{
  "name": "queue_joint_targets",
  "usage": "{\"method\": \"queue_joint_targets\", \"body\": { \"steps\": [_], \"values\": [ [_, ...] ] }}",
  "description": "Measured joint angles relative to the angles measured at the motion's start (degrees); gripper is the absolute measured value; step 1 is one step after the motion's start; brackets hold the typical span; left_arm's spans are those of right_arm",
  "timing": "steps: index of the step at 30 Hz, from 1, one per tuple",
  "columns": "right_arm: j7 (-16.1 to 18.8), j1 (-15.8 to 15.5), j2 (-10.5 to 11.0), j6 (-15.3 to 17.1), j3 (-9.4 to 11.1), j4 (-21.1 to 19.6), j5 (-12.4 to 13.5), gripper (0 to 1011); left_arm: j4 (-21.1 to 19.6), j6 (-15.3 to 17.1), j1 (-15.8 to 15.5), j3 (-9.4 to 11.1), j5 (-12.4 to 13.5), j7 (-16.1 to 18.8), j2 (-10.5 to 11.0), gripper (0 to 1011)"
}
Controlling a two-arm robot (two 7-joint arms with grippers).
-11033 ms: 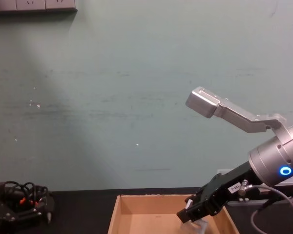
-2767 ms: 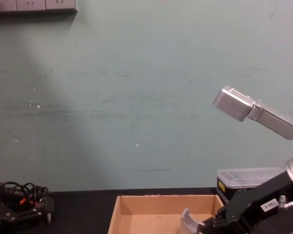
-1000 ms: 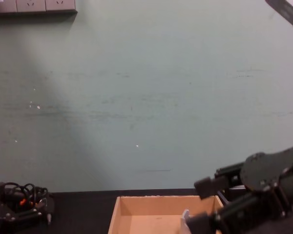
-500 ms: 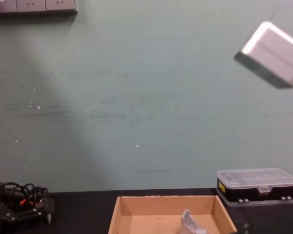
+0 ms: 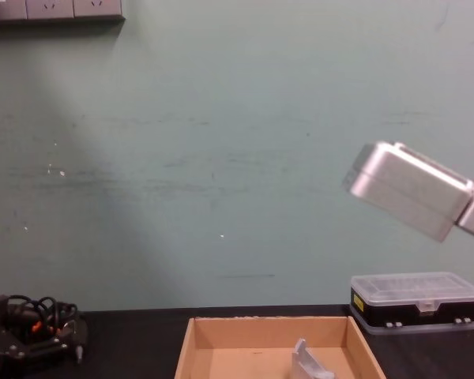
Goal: Use one hand to pick up the angle iron from the table and place it into the box.
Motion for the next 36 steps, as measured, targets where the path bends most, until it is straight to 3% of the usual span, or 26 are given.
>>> {"method": "queue_joint_targets", "body": {
  "steps": [20, 36],
  "values": [
    [1.3, 0.8, -2.6, 0.6, -3.6, 1.9, -4.2, 1002, 0.0, 0.0, 0.0, 0.0, 0.0, 0.0, 0.0, 1000],
    [2.1, 1.1, -3.2, 0.8, -3.7, 3.2, -5.9, 1002, 0.0, 0.0, 0.0, 0.0, 0.0, 0.0, 0.0, 1000]
  ]
}}
